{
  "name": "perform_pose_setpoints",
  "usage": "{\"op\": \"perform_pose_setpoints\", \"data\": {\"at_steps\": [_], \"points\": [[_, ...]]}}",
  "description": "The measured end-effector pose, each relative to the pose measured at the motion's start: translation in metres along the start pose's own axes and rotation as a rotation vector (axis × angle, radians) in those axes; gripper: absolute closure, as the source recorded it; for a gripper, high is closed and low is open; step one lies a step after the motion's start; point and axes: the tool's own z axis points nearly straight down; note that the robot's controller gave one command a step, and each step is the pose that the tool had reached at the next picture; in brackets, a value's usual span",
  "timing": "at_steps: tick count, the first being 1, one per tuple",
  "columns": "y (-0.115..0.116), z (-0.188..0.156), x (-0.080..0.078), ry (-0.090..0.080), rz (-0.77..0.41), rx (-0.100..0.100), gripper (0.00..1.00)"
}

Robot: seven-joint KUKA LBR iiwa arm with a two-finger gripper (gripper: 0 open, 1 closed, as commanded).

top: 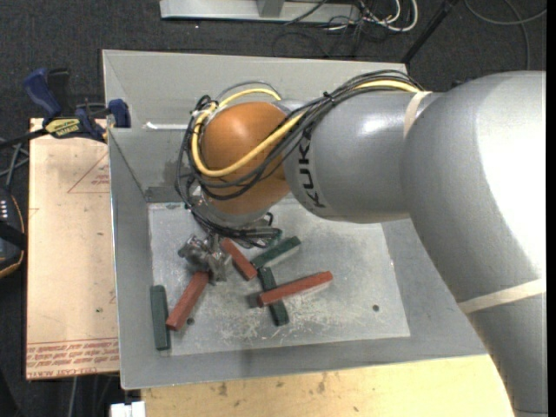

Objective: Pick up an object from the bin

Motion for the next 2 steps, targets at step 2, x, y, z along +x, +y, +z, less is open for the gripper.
{"op": "perform_pose_setpoints", "data": {"at_steps": [2], "points": [[0.0006, -0.0025, 0.0007, 0.002, 0.001, -0.002, 1.0]]}}
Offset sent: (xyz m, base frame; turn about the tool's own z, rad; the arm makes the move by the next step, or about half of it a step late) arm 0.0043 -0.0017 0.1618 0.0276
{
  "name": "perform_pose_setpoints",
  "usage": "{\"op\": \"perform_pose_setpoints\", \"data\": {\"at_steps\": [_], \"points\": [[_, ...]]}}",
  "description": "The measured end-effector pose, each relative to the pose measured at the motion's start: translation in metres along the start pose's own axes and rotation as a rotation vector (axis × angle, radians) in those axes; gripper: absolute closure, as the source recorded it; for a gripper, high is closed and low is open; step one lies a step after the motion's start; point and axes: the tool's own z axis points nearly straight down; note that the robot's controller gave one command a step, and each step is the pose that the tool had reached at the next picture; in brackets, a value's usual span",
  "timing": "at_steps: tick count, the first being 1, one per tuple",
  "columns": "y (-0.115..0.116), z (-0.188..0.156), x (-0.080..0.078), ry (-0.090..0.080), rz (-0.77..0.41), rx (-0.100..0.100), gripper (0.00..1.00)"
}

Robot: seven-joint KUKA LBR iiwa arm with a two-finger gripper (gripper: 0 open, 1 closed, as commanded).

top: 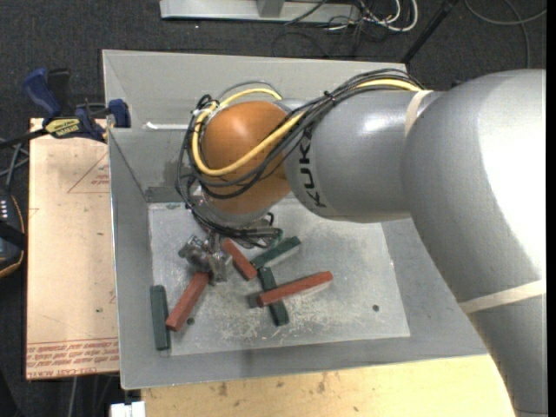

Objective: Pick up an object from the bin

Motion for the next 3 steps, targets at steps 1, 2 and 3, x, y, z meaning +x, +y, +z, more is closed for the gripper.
{"op": "perform_pose_setpoints", "data": {"at_steps": [1, 2, 3], "points": [[-0.0719, -0.0131, -0.0103, -0.018, 0.029, 0.014, 1.0], [-0.0811, -0.0066, -0.0094, -0.018, 0.049, 0.002, 1.0], [-0.0782, -0.0068, -0.0101, -0.014, 0.036, 0.005, 1.0]]}}
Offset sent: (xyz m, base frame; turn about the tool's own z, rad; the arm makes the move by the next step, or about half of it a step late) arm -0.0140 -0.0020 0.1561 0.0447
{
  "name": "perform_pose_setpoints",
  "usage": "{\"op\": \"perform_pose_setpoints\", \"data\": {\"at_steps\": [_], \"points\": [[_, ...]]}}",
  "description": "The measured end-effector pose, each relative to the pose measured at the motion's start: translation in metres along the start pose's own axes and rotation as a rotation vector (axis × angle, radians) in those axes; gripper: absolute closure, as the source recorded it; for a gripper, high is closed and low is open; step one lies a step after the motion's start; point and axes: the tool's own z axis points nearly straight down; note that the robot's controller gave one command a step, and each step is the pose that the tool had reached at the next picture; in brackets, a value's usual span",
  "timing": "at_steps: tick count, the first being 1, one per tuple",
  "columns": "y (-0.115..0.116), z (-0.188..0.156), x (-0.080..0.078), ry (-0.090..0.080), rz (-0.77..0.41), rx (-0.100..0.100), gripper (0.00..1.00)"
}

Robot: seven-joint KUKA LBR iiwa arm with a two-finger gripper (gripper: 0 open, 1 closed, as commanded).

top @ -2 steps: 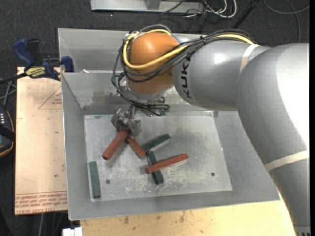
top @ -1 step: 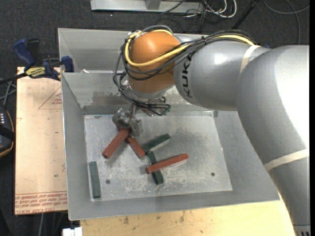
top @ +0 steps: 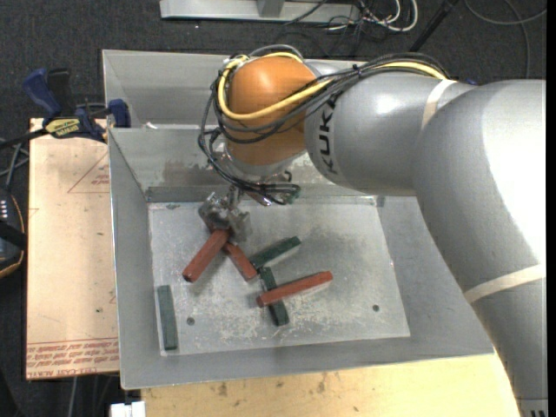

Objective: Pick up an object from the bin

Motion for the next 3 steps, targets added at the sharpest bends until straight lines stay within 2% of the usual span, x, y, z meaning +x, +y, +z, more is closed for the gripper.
{"op": "perform_pose_setpoints", "data": {"at_steps": [1, 3], "points": [[-0.009, -0.2066, 0.0327, 0.011, -0.054, -0.002, 1.0], [-0.0091, -0.2072, 0.0329, 0.012, -0.055, -0.004, 1.0]]}}
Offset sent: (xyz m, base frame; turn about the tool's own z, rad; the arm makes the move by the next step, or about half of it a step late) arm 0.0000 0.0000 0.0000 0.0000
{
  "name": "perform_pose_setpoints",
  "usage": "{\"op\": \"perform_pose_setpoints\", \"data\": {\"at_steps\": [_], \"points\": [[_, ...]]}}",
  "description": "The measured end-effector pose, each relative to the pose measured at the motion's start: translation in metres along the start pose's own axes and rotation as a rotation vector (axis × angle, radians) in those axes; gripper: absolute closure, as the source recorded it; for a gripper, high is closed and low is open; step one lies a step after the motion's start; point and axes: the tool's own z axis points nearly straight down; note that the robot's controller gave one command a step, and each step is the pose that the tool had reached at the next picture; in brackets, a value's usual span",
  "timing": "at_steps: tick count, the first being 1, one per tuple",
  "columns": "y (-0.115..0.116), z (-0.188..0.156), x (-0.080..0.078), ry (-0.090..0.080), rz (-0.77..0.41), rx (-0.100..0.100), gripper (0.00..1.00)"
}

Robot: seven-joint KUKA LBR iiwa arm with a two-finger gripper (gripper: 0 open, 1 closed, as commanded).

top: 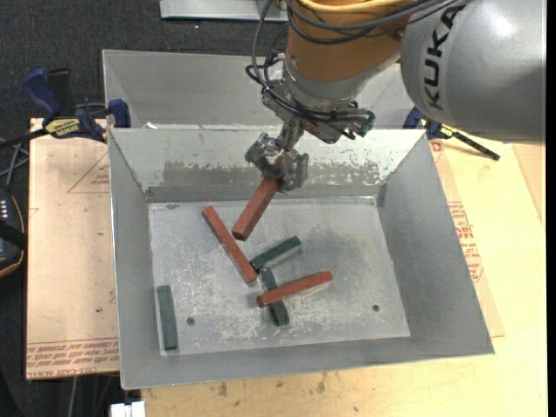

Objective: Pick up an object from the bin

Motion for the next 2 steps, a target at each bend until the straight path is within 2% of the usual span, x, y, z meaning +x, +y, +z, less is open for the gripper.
{"op": "perform_pose_setpoints", "data": {"at_steps": [2], "points": [[0.0, 0.0, 0.0001, 0.0, 0.0, 0.0, 1.0]]}}
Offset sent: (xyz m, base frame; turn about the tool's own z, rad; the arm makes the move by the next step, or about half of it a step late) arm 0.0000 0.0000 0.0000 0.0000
